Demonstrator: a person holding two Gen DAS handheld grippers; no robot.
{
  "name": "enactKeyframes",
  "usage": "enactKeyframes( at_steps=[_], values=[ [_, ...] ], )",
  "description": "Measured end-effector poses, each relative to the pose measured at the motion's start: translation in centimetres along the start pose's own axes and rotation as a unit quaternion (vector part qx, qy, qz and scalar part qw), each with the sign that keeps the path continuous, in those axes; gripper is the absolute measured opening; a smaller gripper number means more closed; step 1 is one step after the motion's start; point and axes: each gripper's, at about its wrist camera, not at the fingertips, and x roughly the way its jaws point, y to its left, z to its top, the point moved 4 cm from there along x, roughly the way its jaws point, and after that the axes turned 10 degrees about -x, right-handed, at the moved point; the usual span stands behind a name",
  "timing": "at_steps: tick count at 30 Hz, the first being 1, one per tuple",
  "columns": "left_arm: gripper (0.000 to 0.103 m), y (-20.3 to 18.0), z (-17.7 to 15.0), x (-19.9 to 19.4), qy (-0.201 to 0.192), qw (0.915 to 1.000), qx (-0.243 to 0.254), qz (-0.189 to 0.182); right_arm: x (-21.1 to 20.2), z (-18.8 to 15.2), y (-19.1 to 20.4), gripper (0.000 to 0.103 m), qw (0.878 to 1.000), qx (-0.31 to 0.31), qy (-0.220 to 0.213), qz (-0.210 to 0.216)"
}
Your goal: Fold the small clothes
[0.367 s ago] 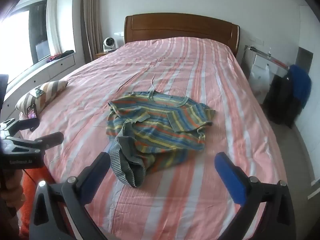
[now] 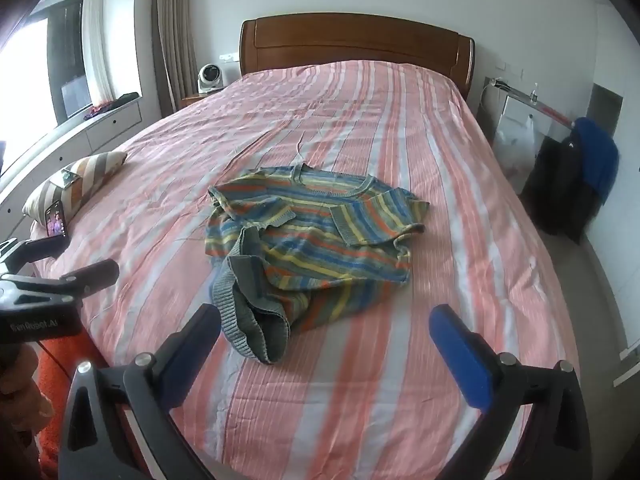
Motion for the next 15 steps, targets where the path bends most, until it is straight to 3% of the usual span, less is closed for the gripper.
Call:
enactKeyframes(
  at_steps=[15],
  values=[
    [0.103, -0.4, -0.1, 0.3, 0.002, 1.0000, 0.007, 0.006, -0.9, -0.4, -0.2, 0.103, 1.000, 0.010, -0.001, -0.028]
  ],
)
